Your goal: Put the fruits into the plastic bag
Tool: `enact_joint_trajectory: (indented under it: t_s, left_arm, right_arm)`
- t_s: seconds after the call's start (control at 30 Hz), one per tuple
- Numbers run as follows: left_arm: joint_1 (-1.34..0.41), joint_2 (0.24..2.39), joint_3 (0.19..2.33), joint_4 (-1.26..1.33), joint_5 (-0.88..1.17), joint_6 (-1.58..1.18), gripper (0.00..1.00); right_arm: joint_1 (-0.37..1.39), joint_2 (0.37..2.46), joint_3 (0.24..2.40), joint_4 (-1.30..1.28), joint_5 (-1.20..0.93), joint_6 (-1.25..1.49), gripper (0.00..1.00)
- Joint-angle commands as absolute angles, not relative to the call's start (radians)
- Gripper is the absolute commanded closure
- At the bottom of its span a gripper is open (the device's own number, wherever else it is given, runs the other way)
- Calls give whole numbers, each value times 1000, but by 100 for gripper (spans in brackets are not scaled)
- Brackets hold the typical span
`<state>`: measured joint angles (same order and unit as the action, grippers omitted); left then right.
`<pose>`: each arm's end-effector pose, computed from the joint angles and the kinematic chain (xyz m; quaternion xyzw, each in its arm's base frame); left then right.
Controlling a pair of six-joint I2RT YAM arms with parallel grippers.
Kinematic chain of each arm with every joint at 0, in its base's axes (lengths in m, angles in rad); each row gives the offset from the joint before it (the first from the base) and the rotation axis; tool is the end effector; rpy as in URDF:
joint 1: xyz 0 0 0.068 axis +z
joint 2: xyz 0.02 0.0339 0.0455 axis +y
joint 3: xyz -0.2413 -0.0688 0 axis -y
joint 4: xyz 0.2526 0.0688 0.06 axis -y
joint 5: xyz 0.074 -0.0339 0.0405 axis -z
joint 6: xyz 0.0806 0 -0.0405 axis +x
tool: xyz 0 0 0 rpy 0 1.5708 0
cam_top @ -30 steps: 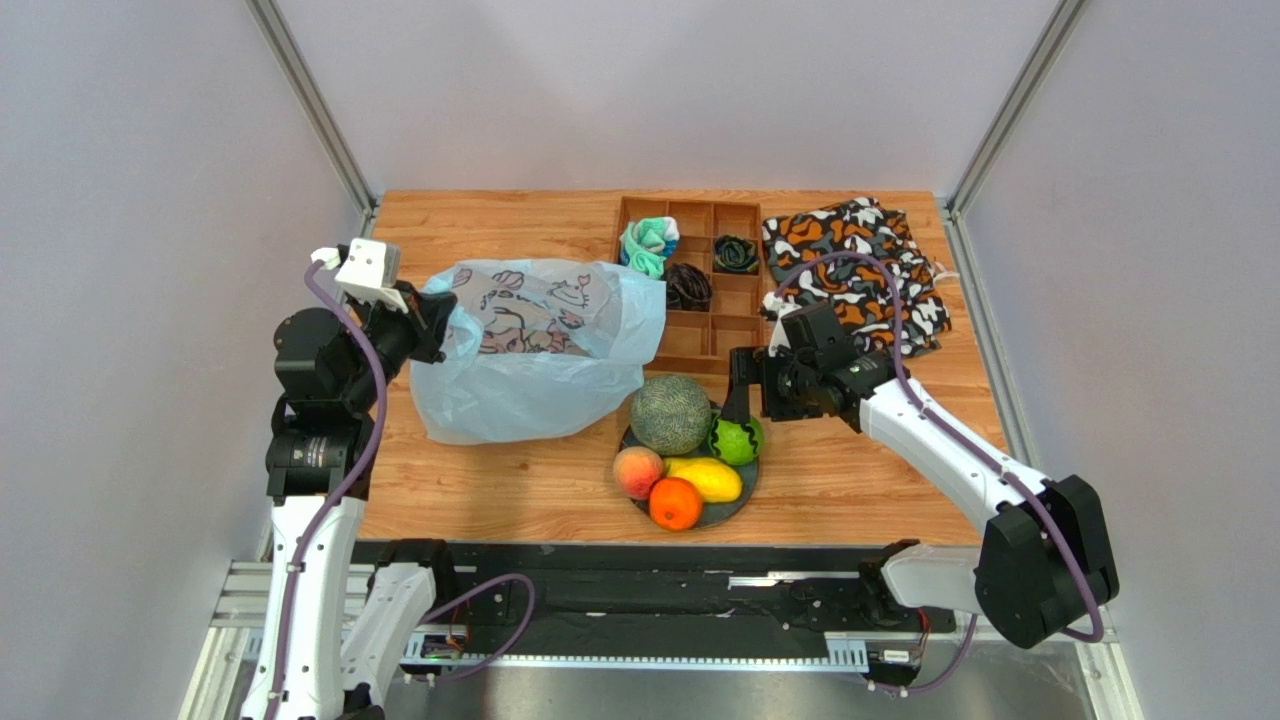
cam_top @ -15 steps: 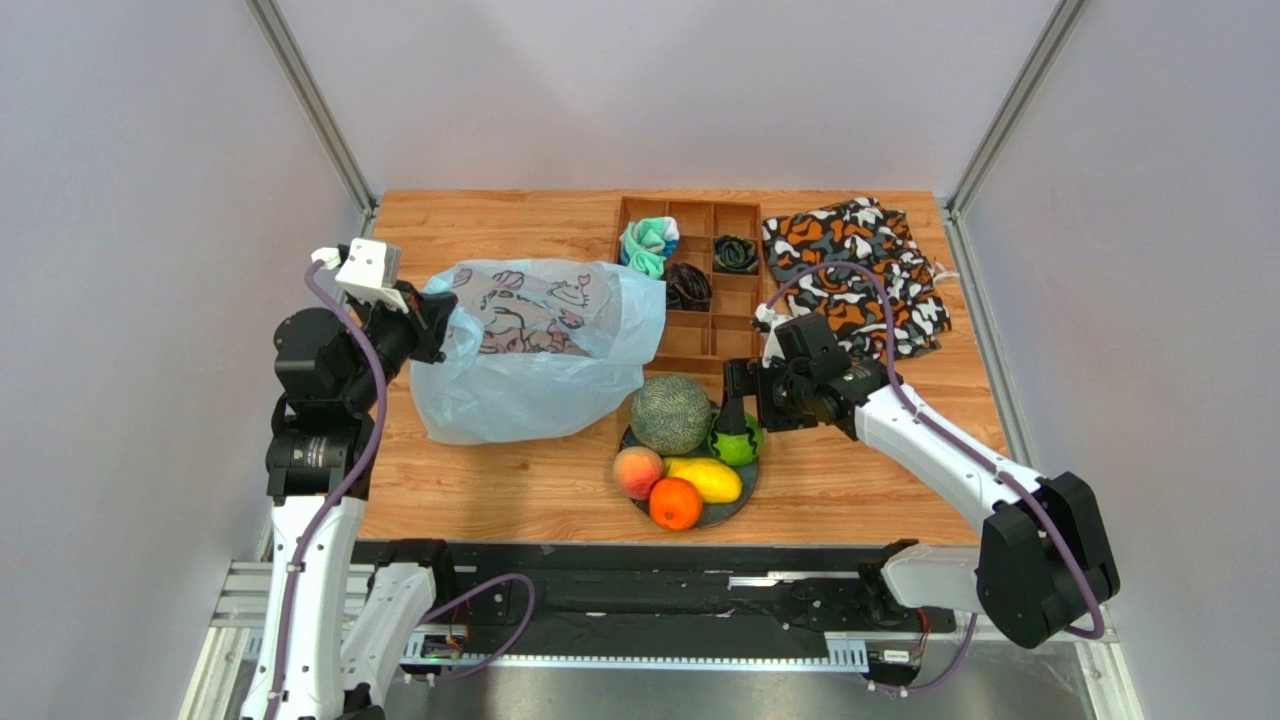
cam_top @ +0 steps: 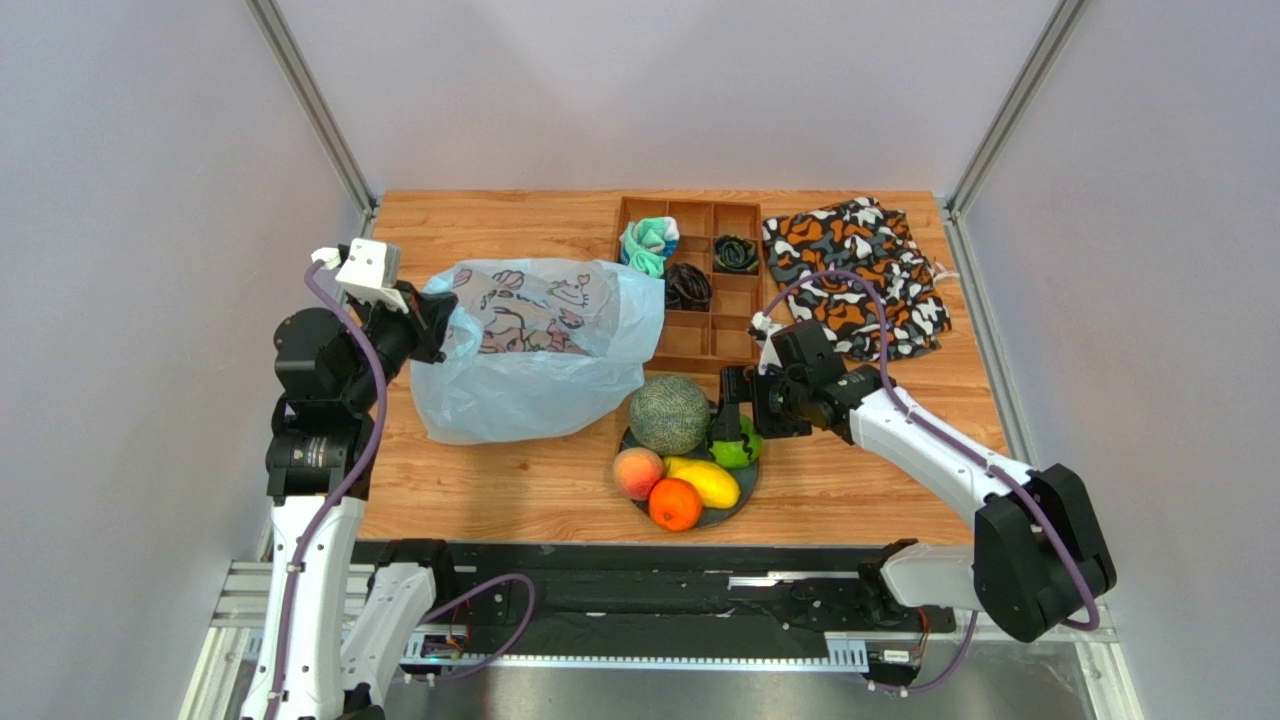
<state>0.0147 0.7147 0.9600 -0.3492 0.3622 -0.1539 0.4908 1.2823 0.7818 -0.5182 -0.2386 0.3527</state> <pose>0.2172 -0.0254 0.3757 0.0586 0.7383 -0.1793 0.6476 0.2394 0.1495 0.1466 -0.0983 0.9508 0.2153 0.2000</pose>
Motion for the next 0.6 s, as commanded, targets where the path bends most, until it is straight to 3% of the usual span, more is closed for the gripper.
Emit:
enact_joint_trajectory:
  t_s: [0.0,0.23,0.57]
  left_arm:
    - [14,713,969,-333,377,-161,100]
    - [12,712,969,-331,379,-163,100]
    - [14,709,968,-331,379,-163,100]
  right_arm:
    - [494,1284,765,-488,-227,362,10]
    - [494,1255,767,-509,-201,353,33]
    - [494,1148,791,-578,-101,345,50]
